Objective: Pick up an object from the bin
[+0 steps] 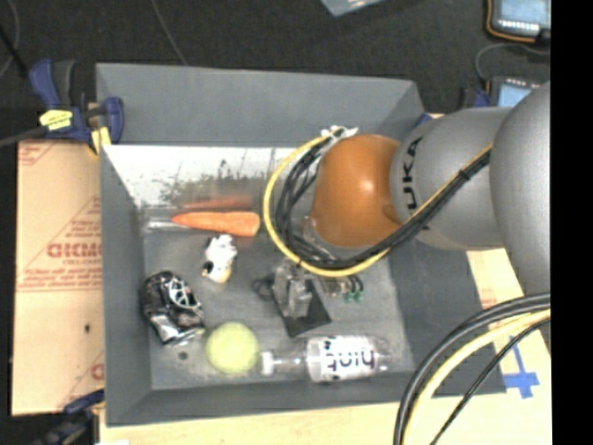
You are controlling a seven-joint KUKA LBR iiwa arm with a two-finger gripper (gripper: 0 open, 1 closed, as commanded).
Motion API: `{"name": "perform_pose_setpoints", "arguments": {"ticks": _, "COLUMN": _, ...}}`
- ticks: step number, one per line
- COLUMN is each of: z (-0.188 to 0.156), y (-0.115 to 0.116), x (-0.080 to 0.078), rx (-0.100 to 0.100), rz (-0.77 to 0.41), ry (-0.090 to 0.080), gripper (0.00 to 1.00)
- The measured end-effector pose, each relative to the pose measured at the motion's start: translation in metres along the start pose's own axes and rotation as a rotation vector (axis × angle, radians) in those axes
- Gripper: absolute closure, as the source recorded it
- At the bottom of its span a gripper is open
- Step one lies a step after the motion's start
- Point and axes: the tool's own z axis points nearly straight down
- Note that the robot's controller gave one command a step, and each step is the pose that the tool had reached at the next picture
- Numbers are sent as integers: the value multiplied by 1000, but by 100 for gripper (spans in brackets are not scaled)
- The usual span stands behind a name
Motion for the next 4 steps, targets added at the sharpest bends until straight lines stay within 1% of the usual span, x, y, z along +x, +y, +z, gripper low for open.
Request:
{"name": "perform_pose_setpoints", "arguments": {"ticks": 2, "z": 3, "y": -1, "x": 1, "rx": -1, "rz": 24, "ry": 0, "gripper": 100}}
{"name": "perform_pose_setpoints", "arguments": {"ticks": 3, "z": 2, "y": -3, "x": 2, "rx": -1, "rz": 148, "ry": 1, "gripper": 100}}
{"name": "perform_pose_setpoints", "arguments": {"ticks": 4, "z": -7, "y": -8, "x": 0, "rx": -1, "rz": 239, "ry": -2, "gripper": 100}}
